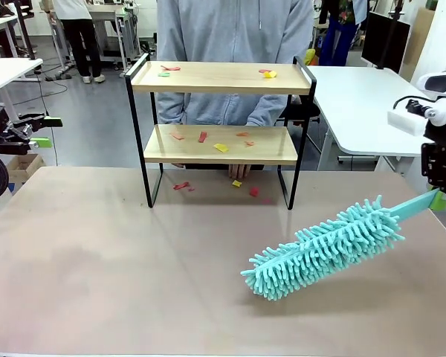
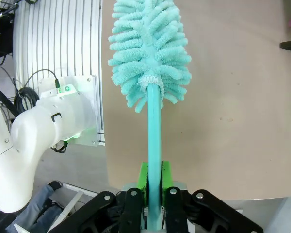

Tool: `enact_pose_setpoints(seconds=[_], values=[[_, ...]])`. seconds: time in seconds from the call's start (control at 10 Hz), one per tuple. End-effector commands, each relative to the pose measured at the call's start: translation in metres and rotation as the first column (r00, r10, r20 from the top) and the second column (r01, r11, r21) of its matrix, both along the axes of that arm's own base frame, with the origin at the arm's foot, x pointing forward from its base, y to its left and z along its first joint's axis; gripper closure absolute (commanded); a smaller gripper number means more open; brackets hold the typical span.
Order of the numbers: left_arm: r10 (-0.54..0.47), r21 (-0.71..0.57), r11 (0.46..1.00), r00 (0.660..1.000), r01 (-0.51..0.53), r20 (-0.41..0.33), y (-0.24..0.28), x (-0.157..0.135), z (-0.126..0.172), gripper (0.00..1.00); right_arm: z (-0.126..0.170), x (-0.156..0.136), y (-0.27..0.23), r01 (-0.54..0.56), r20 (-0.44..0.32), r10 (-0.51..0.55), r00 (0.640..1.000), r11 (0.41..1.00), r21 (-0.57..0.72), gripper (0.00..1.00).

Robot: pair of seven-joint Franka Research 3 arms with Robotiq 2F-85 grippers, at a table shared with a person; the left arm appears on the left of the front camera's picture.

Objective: Clean the shelf.
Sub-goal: Clean the specific section of the Shelf indicated by the human with the Duster.

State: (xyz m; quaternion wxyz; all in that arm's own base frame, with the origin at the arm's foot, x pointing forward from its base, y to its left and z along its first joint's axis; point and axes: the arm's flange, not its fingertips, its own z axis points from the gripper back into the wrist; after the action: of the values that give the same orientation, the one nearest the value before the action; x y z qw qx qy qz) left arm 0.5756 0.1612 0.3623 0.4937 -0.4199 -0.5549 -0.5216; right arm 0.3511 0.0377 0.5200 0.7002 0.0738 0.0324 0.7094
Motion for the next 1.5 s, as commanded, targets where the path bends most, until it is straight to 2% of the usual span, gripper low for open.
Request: enact_pose_setpoints(seconds=[0.0, 0.8, 0.9, 1.0, 1.2, 1.4], values=[[0.003, 0.006, 1.000, 1.000, -0.003, 0.005, -0.003, -0.002, 0.002, 0.00, 0.002, -0.002, -0.001, -0.003, 0.004, 0.003, 1.000, 1.000, 0.001, 0.87], [0.003, 0.006, 1.000, 1.000, -0.003, 0.005, -0.003, -0.002, 0.002, 0.00, 0.000, 0.000, 0.000, 0.000, 0.000, 0.000, 1.000, 1.000, 0.000, 0.87], [0.003, 0.006, 1.000, 1.000, -0.003, 0.005, -0.003, -0.002, 0.002, 0.00, 0.010, -0.010, -0.006, 0.113, 0.015, -0.115, 0.993, 0.992, 0.063, 0.87], [0.003, 0.006, 1.000, 1.000, -0.003, 0.005, -0.003, -0.002, 0.002, 0.00, 0.014, -0.011, 0.013, 0.199, 0.006, -0.200, 0.980, 0.979, 0.048, 0.87], [0.003, 0.006, 1.000, 1.000, -0.003, 0.005, -0.003, -0.002, 0.002, 0.00, 0.022, 0.001, 0.063, 0.382, -0.037, -0.380, 0.924, 0.914, 0.134, 0.87], [0.003, 0.006, 1.000, 1.000, -0.003, 0.005, -0.003, -0.002, 0.002, 0.00, 0.024, 0.007, 0.106, 0.476, -0.091, -0.468, 0.879, 0.863, 0.167, 0.87]])
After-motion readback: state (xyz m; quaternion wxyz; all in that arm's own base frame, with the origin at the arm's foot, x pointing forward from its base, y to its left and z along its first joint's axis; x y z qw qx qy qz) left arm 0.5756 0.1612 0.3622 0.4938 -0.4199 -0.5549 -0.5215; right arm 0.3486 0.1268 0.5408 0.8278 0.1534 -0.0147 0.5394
